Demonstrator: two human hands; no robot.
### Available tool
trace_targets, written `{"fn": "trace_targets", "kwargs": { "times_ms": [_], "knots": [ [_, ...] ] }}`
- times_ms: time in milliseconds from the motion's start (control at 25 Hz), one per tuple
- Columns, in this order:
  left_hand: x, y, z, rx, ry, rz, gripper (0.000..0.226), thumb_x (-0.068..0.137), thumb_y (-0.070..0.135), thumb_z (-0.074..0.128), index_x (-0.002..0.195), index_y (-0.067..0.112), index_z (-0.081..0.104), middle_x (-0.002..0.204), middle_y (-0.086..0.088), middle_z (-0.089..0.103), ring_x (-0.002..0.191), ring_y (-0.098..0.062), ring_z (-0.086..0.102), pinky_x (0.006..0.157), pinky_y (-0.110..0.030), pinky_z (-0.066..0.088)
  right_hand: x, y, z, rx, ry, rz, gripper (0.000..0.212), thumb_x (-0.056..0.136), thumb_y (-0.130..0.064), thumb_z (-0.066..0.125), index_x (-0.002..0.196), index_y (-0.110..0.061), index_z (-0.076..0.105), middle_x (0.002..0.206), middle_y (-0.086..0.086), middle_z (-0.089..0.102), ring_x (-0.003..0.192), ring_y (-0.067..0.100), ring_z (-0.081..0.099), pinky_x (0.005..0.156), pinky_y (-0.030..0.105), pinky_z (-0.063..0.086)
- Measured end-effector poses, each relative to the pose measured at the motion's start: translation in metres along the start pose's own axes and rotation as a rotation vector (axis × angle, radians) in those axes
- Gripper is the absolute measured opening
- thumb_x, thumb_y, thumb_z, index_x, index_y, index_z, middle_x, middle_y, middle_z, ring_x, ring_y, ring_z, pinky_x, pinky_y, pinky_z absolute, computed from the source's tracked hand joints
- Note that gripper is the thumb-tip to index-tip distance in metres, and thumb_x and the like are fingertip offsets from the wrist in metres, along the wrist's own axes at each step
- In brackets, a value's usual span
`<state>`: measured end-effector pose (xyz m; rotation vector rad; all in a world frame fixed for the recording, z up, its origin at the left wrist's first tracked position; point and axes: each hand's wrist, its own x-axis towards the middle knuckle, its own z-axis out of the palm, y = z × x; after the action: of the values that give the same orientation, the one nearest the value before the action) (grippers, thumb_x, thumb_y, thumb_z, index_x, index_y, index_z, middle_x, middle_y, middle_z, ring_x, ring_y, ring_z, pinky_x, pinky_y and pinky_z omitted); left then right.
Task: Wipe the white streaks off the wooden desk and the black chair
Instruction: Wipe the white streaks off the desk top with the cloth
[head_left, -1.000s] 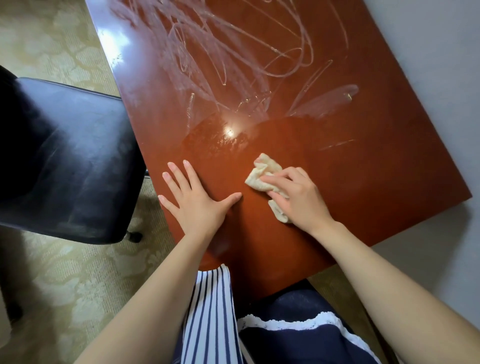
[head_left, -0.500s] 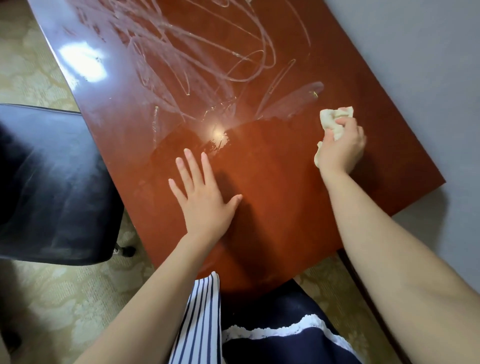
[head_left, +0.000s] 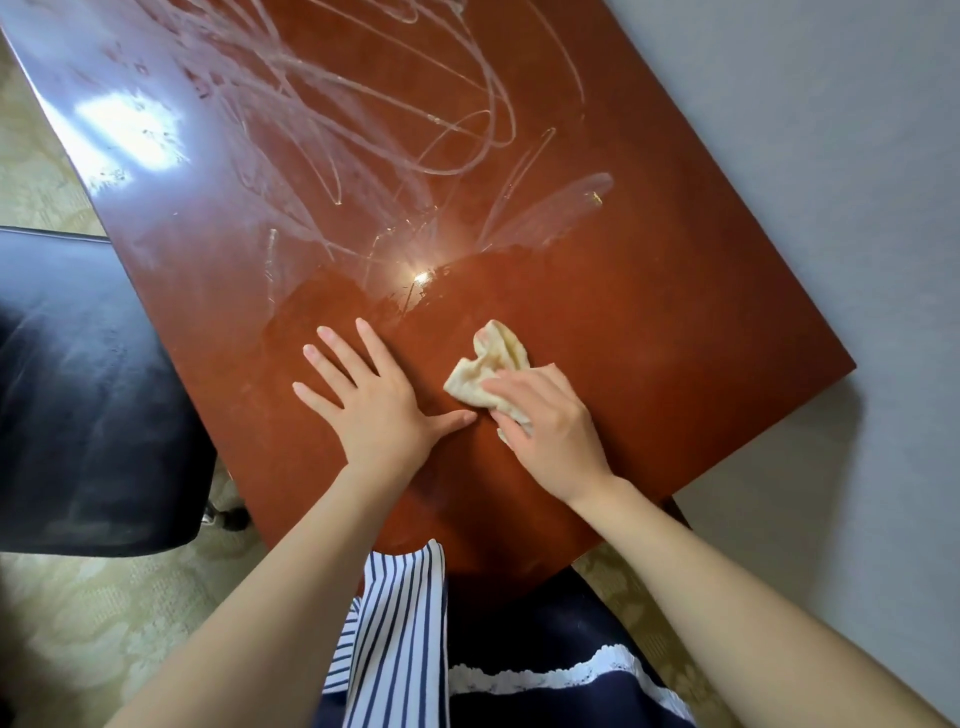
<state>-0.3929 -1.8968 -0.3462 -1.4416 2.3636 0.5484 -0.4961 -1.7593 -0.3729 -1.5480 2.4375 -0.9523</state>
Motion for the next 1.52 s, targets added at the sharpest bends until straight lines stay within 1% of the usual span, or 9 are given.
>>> {"fn": "trace_targets", "kwargs": {
  "times_ms": [120, 200, 280, 480, 680, 1000, 1280, 1400, 1520],
  "knots": [
    [0.0, 0.0, 0.0, 0.0, -0.035, -0.019, 0.148, 0.052, 0.081, 0.064, 0.146, 0.005, -0.021, 0.153, -0.027, -0.019, 0.141, -0.046, -0.015, 0.11, -0.064, 0.0, 0.003, 0.026, -0.016, -0.089, -0.014, -0.143, 0.026, 0.081, -0.007, 0.061, 0.106, -0.009, 0.069, 0.103, 0.008, 0.066, 0.092, 0.025, 0.058, 0.085, 0.032, 0.05],
    [0.003, 0.001, -0.001, 0.014, -0.038, -0.019, 0.149, 0.052, 0.081, 0.064, 0.146, 0.005, -0.021, 0.153, -0.028, -0.017, 0.141, -0.047, -0.014, 0.11, -0.064, 0.0, 0.018, 0.049, -0.027, -0.166, 0.068, -0.081, 0.027, 0.082, -0.007, 0.057, 0.106, -0.008, 0.069, 0.102, 0.011, 0.066, 0.089, 0.027, 0.057, 0.082, 0.035, 0.05],
    [0.003, 0.002, -0.002, 0.019, -0.04, -0.018, 0.149, 0.052, 0.081, 0.064, 0.146, 0.005, -0.022, 0.153, -0.029, -0.017, 0.141, -0.048, -0.013, 0.11, -0.063, 0.0, 0.037, 0.069, -0.036, -0.221, 0.17, 0.08, 0.026, 0.084, -0.008, 0.056, 0.107, -0.007, 0.068, 0.102, 0.013, 0.065, 0.091, 0.027, 0.056, 0.084, 0.036, 0.048],
    [0.002, 0.002, 0.0, 0.024, -0.036, -0.011, 0.149, 0.051, 0.081, 0.064, 0.146, 0.005, -0.021, 0.153, -0.03, -0.015, 0.141, -0.049, -0.011, 0.11, -0.063, 0.002, 0.101, 0.09, -0.04, -0.144, 0.419, 0.598, 0.03, 0.085, -0.005, 0.06, 0.114, -0.01, 0.065, 0.113, 0.009, 0.062, 0.107, 0.024, 0.055, 0.082, 0.011, 0.031],
    [0.004, 0.002, 0.001, 0.065, -0.027, 0.004, 0.149, 0.051, 0.084, 0.06, 0.146, 0.004, -0.023, 0.151, -0.035, -0.013, 0.14, -0.053, -0.008, 0.111, -0.062, 0.003, 0.16, 0.096, -0.038, -0.108, 0.491, 0.883, 0.033, 0.089, -0.003, 0.055, 0.118, -0.018, 0.06, 0.124, 0.001, 0.057, 0.116, 0.017, 0.048, 0.091, 0.02, 0.038],
    [0.007, 0.005, 0.001, 0.083, -0.042, 0.005, 0.149, 0.05, 0.083, 0.061, 0.146, 0.007, -0.024, 0.149, -0.039, -0.012, 0.138, -0.056, -0.007, 0.112, -0.061, 0.003, 0.11, 0.04, 0.005, -0.087, 0.314, 0.38, 0.027, 0.078, -0.006, 0.058, 0.102, -0.01, 0.068, 0.095, 0.006, 0.067, 0.088, 0.027, 0.054, 0.078, 0.02, 0.035],
    [0.005, 0.003, 0.002, 0.102, -0.004, 0.02, 0.147, 0.051, 0.086, 0.058, 0.147, 0.007, -0.021, 0.151, -0.037, -0.01, 0.14, -0.053, -0.005, 0.112, -0.06, 0.004, 0.034, 0.011, -0.005, 0.011, -0.083, -0.118, 0.019, 0.077, -0.006, 0.062, 0.094, -0.009, 0.07, 0.089, 0.006, 0.064, 0.082, 0.023, 0.055, 0.075, 0.033, 0.049],
    [0.003, 0.003, 0.003, 0.103, 0.002, 0.021, 0.147, 0.051, 0.086, 0.058, 0.147, 0.007, -0.02, 0.151, -0.036, -0.01, 0.14, -0.053, -0.004, 0.112, -0.061, 0.004, 0.03, 0.032, -0.029, 0.007, -0.175, -0.218, 0.019, 0.074, -0.007, 0.064, 0.091, -0.007, 0.071, 0.086, 0.007, 0.063, 0.08, 0.022, 0.055, 0.073, 0.03, 0.048],
    [0.003, 0.002, 0.004, 0.103, 0.002, 0.022, 0.147, 0.051, 0.087, 0.056, 0.147, 0.007, -0.022, 0.151, -0.036, -0.011, 0.14, -0.053, -0.006, 0.112, -0.061, 0.004, 0.05, 0.066, -0.051, -0.11, -0.093, -0.079, 0.023, 0.074, -0.01, 0.058, 0.093, -0.007, 0.07, 0.089, 0.01, 0.062, 0.084, 0.025, 0.056, 0.076, 0.029, 0.046]
  ]
}}
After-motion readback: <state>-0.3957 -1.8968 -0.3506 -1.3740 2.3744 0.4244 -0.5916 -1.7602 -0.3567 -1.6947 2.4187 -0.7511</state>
